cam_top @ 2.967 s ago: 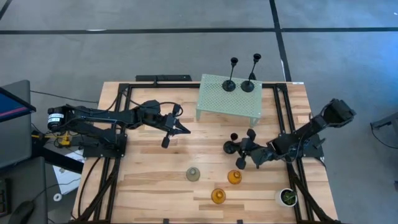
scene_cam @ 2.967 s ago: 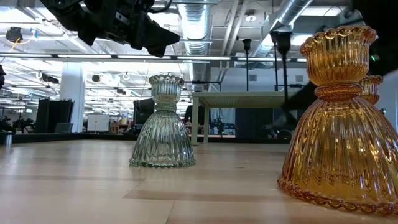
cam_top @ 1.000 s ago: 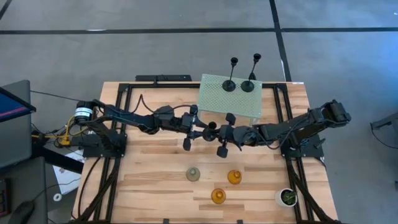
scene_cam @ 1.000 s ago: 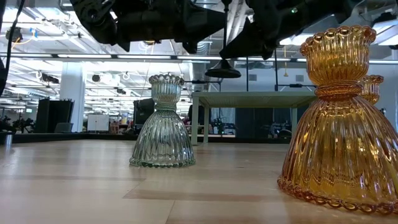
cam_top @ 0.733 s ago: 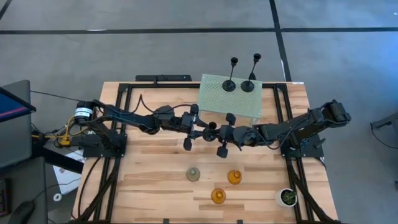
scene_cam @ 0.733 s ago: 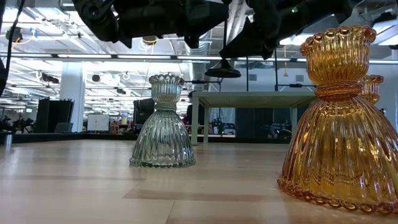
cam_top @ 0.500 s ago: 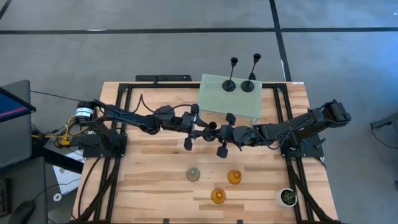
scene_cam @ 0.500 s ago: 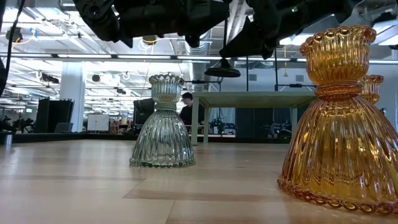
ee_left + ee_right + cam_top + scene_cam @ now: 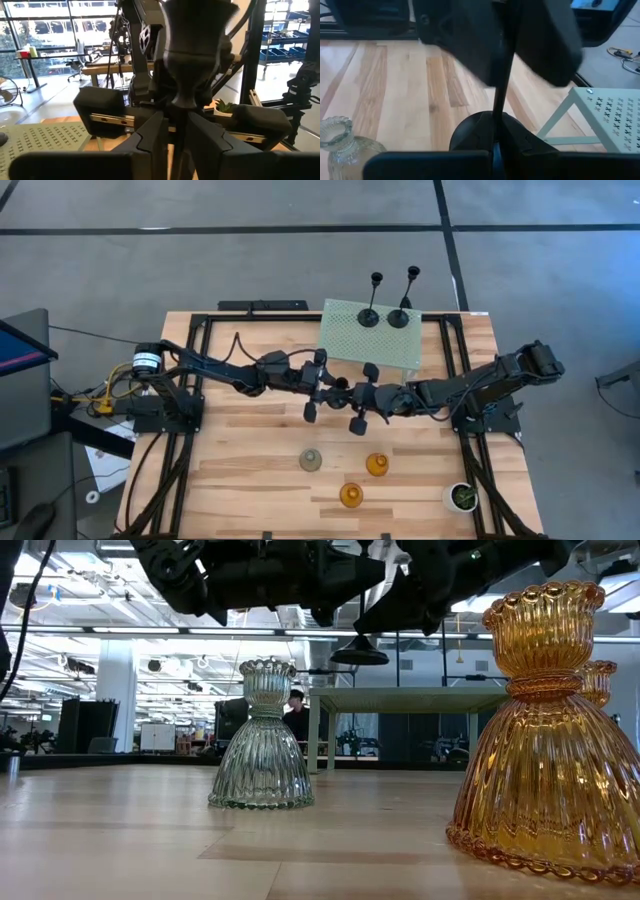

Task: Pick & Place candle stick holders
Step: Put the top right black candle holder on the shelf

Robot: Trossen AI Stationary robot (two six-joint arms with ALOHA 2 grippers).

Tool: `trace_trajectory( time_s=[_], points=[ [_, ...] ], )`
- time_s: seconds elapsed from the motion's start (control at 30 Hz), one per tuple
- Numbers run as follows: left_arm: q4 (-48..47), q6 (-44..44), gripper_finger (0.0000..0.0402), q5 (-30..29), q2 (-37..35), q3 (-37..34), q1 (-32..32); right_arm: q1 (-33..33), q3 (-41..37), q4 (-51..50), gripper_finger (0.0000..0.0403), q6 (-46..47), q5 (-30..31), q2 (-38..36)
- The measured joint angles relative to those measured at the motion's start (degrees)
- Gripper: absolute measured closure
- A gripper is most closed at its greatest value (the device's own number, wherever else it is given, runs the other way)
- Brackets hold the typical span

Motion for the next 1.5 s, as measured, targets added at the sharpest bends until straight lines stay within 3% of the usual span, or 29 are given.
trace_trajectory(
  time_s=[0.63,1.07,1.5],
  points=[
    [0.1,0.3,0.0381,0.0,0.0,0.0,0.0,-0.1,0.0,0.0,0.0403,0.1,0.0,0.0],
    [0.0,0.2,0.0386,0.0,0.0,0.0,0.0,-0.1,0.0,-0.1,0.0402,0.2,0.0,0.0],
    [-0.7,-0.2,0.0389,0.2,0.0,0.0,0.5,1.2,0.0,-1.8,0.0315,-0.1,0.2,-1.2]
  ],
)
